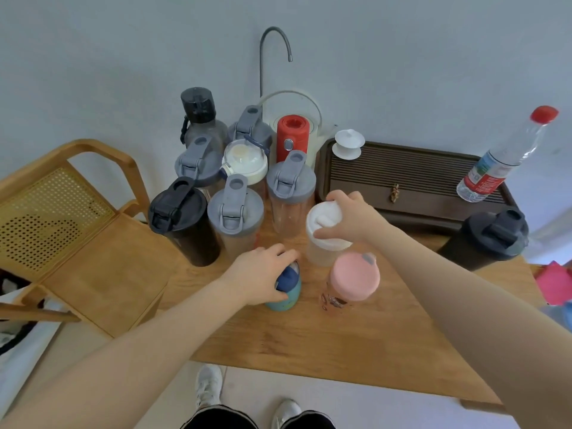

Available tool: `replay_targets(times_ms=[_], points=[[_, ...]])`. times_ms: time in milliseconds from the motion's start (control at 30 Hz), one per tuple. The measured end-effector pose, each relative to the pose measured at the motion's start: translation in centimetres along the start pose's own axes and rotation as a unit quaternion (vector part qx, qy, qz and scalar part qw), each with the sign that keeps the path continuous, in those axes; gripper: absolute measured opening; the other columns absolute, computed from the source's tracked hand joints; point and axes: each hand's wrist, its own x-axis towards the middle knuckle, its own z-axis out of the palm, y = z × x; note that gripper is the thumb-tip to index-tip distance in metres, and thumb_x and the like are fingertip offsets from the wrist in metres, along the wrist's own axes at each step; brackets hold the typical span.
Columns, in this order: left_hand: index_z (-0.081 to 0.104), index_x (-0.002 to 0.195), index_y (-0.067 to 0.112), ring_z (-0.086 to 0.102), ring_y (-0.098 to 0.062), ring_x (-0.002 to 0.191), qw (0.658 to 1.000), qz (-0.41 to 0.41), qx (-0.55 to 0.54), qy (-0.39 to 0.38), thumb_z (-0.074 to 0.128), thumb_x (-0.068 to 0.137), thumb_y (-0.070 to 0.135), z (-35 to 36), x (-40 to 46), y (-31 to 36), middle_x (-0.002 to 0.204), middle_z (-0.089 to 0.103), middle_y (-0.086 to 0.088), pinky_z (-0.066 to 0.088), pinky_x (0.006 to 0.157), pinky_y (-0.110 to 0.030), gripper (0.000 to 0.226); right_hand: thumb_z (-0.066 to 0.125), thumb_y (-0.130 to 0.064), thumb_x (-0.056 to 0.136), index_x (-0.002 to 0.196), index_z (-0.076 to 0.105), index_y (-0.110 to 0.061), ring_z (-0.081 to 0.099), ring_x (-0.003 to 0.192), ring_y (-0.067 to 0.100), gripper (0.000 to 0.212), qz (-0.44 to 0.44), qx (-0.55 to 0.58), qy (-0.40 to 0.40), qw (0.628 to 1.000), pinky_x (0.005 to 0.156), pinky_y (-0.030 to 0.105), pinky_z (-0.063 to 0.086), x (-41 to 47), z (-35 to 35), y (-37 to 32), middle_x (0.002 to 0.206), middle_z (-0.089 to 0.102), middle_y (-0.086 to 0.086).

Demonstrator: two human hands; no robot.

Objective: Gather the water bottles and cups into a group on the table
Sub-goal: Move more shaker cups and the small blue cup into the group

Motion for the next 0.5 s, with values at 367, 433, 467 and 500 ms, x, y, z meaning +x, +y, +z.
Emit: replay_targets(times_ms=[367,433,467,500], points=[[0.017,0.141,0.023,0.042,-0.018,0.125,0.979,-0.041,-0.202,-0.005,0.078,0.066,0.038,1.3,-3.7,-0.9,0.143,0.037,0.0,0.043,0.097,-0.031,0.098,0.056,-0.035,0.087,0.115,0.052,-0.016,0.05,0.099,0.017,0.034,-0.15,-0.003,0.16,0.976,0.075,0.029,0.04,-7.9,2.8,-5.8,0.11,0.051,-0.002],[0.014,0.142,0.024,0.043,-0.016,0.125,0.974,-0.034,-0.222,-0.034,0.079,0.064,0.039,0.9,-4.3,-1.7,0.145,0.035,0.001,0.043,0.099,-0.03,0.102,0.049,-0.035,0.091,0.109,0.053,-0.017,0.057,0.092,0.02,0.026,-0.136,-0.031,0.1,0.985,0.07,0.032,0.044,-10.1,4.8,-6.3,0.104,0.057,-0.002],[0.013,0.143,0.023,0.042,-0.016,0.126,0.976,-0.02,-0.21,-0.048,0.078,0.066,0.039,0.6,-4.7,-2.1,0.147,0.033,0.001,0.043,0.101,-0.03,0.102,0.047,-0.037,0.091,0.109,0.052,-0.018,0.059,0.09,0.022,0.027,-0.126,-0.062,0.071,0.987,0.069,0.033,0.046,-10.7,6.2,-6.4,0.105,0.058,0.0],[0.013,0.144,0.022,0.041,-0.016,0.128,0.981,-0.001,-0.187,-0.055,0.075,0.069,0.038,0.2,-5.0,-2.4,0.149,0.03,0.001,0.042,0.102,-0.031,0.098,0.047,-0.04,0.09,0.11,0.05,-0.018,0.06,0.091,0.023,0.03,-0.116,-0.086,0.059,0.988,0.067,0.034,0.048,-11.1,7.4,-6.5,0.107,0.056,0.0]])
